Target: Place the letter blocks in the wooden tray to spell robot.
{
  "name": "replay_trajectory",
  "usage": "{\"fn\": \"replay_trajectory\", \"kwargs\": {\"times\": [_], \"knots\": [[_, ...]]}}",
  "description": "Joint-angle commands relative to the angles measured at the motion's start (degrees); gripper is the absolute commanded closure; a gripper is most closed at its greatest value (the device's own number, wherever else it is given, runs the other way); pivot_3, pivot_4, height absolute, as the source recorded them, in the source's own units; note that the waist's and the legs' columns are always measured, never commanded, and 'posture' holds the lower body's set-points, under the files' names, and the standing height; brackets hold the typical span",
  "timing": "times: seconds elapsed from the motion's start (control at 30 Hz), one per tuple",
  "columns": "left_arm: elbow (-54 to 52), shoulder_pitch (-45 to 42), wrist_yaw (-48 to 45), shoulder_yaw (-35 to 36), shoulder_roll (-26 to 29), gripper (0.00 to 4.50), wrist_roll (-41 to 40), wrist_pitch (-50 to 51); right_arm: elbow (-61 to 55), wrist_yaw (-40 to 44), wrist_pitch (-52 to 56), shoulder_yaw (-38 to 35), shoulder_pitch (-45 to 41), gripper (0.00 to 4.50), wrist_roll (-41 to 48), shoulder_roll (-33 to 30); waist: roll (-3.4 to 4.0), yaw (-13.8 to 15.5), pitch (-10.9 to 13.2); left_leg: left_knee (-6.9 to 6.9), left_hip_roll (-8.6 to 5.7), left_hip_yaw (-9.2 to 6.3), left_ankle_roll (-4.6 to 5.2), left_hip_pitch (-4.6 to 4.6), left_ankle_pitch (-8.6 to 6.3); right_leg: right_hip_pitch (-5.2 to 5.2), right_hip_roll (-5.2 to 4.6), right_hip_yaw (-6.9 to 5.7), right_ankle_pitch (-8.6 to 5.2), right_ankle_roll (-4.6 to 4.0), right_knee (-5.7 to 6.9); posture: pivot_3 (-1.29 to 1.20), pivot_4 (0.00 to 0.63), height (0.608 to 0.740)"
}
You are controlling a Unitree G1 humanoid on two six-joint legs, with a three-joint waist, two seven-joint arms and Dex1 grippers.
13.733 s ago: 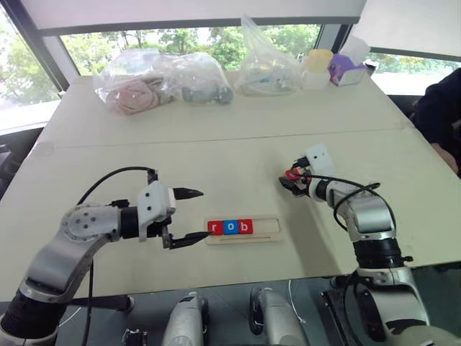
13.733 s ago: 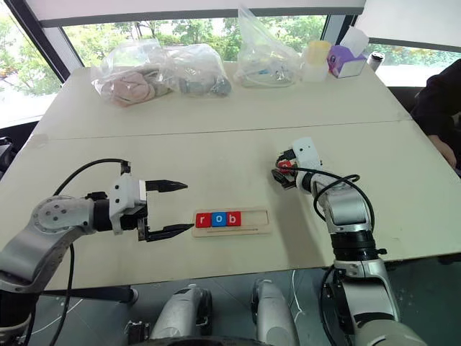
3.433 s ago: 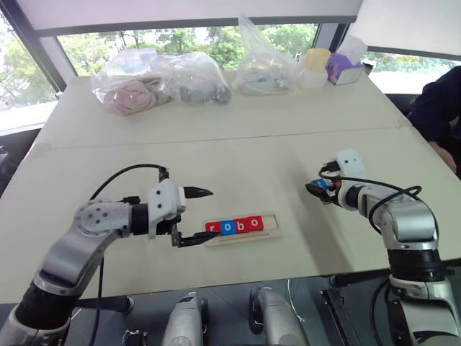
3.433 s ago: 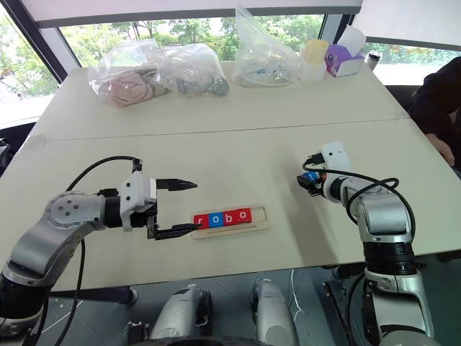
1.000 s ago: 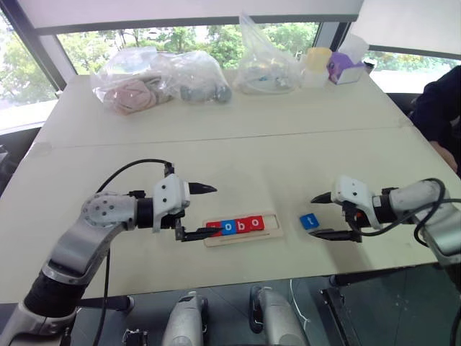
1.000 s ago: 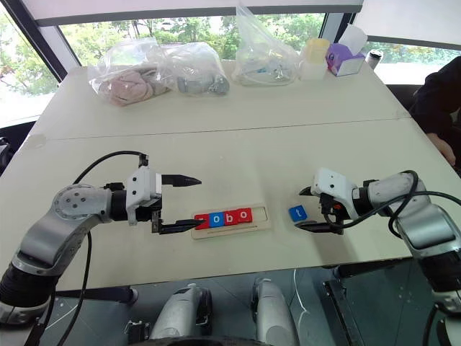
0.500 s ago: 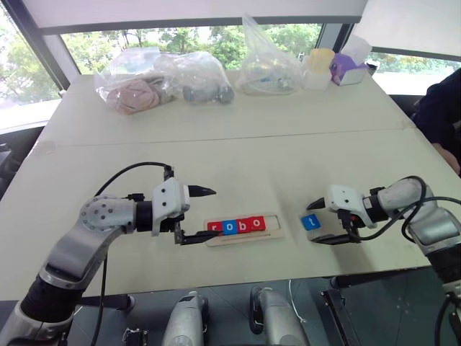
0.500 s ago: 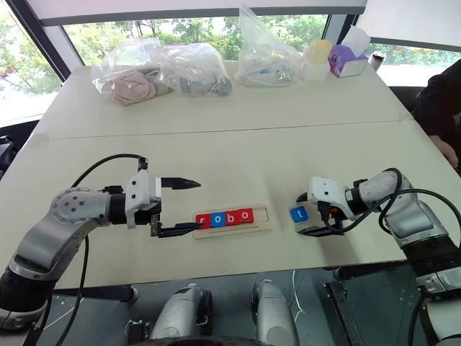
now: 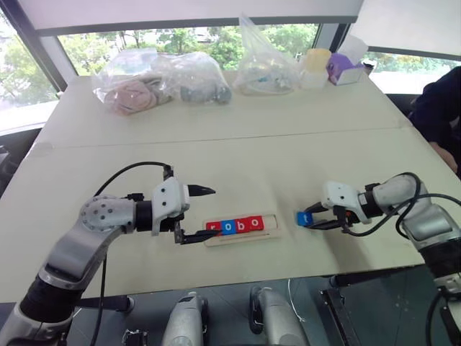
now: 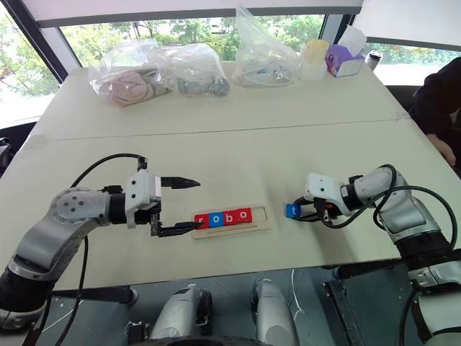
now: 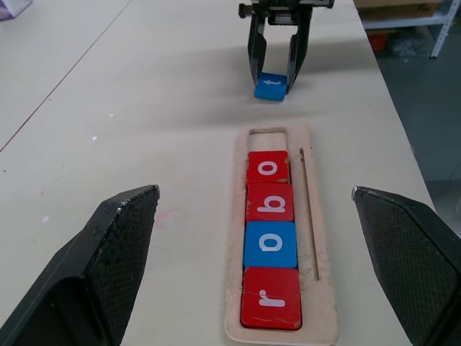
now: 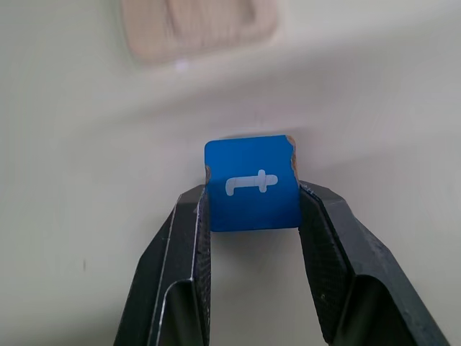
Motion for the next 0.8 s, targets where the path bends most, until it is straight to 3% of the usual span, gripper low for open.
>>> {"fn": "replay_trajectory", "kwargs": {"times": [0.03,0.23,0.8], "knots": [[-1.5,-0.3,-0.2,0.9,0.3,0.00,-0.3,-0.5,-8.9,0.2,5.6,-1.8,-2.2,3.38,3.8,0.8,0.00,0.0,0.0,-0.01,0.00,0.00,0.00,0.00,0.00,-0.01,0.01,0.00,0.00,0.00,0.01,0.00,0.150,0.740],[-1.5,-0.6,0.0,0.7,0.1,0.00,-0.3,-0.3,-13.3,-0.6,8.9,0.9,-2.2,3.38,3.1,2.4,0.00,0.5,0.0,0.00,0.00,-0.01,0.00,-0.01,0.00,0.02,-0.03,0.00,0.00,0.00,-0.02,0.00,0.150,0.740],[-3.6,0.4,1.5,1.3,0.2,0.00,-0.8,1.4,-6.9,-2.2,4.1,5.4,-2.9,3.38,-3.0,6.0,0.00,1.3,0.0,0.00,-0.01,0.10,0.00,0.00,0.00,0.01,-0.02,0.00,0.01,-0.01,-0.02,0.00,0.150,0.740]]}}
